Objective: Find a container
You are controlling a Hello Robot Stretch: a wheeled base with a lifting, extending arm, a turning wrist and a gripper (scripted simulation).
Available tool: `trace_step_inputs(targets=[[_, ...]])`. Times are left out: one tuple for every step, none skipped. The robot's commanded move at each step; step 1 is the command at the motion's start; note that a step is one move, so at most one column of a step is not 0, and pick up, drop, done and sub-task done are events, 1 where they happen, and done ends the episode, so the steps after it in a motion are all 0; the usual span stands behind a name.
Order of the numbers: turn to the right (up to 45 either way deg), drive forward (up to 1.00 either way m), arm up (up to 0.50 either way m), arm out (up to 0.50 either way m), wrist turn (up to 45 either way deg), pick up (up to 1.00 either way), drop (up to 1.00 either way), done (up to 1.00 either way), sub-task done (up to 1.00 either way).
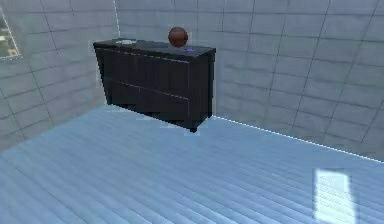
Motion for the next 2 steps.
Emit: trace_step_inputs(targets=[[-45.0, 0.00, 0.00, 0.00, 0.0, 0.00, 0.00, 0.00, 0.00], [-45.0, 0.00, 0.00, 0.00, 0.0, 0.00, 0.00, 0.00, 0.00]])
